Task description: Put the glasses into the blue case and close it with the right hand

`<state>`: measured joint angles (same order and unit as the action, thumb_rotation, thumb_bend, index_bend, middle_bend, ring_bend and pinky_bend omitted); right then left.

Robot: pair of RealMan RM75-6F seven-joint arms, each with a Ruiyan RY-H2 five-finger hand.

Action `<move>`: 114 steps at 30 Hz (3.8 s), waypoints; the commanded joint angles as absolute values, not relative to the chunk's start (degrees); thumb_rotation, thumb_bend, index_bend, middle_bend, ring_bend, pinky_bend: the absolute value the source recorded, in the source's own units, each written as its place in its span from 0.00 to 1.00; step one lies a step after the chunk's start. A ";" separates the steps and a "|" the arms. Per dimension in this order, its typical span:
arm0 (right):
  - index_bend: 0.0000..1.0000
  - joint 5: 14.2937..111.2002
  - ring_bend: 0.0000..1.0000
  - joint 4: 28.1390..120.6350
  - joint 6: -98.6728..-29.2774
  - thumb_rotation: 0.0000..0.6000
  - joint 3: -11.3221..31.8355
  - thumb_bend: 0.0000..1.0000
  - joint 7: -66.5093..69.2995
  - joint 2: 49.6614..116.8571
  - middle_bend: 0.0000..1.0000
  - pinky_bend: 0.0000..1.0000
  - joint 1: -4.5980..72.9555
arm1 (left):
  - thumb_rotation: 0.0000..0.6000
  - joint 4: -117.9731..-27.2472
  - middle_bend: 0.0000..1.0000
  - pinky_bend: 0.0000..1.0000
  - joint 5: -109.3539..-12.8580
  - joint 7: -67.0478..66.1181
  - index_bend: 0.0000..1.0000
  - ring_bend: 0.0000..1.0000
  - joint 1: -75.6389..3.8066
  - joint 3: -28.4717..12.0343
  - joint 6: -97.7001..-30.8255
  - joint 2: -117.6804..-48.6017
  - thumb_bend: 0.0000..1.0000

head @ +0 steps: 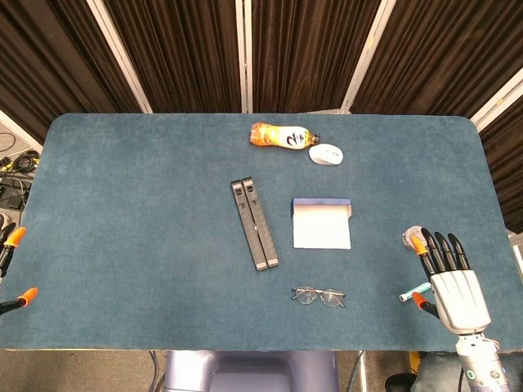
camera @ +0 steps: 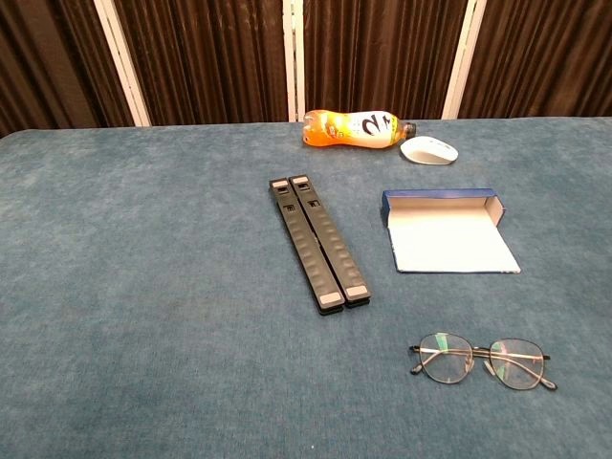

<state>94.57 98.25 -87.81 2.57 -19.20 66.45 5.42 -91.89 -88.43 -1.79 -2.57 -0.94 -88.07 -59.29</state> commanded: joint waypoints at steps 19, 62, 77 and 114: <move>0.18 90.18 0.00 104.28 -62.38 1.00 1.68 0.00 -10.76 64.96 0.00 0.00 18.45 | 1.00 -92.08 0.00 0.00 -85.48 -2.61 0.00 0.00 -3.93 -2.04 -85.14 -59.54 0.00; 0.49 59.30 0.00 101.43 -51.82 1.00 2.68 0.24 -30.73 81.93 0.00 0.00 33.43 | 1.00 -91.20 0.00 0.00 -83.61 -3.67 0.00 0.00 -4.81 -2.21 -83.04 -60.48 0.00; 0.52 59.27 0.00 98.94 -52.88 1.00 1.22 0.26 -29.72 83.32 0.00 0.00 33.74 | 1.00 -91.22 0.00 0.00 -83.47 -3.87 0.00 0.00 -4.87 -2.19 -82.99 -60.57 0.00; 0.61 58.97 0.00 98.87 -53.79 1.00 2.05 0.35 -25.16 82.91 0.00 0.00 34.86 | 1.00 -91.30 0.00 0.00 -82.69 -4.15 0.00 0.00 -5.17 -2.31 -82.35 -60.70 0.00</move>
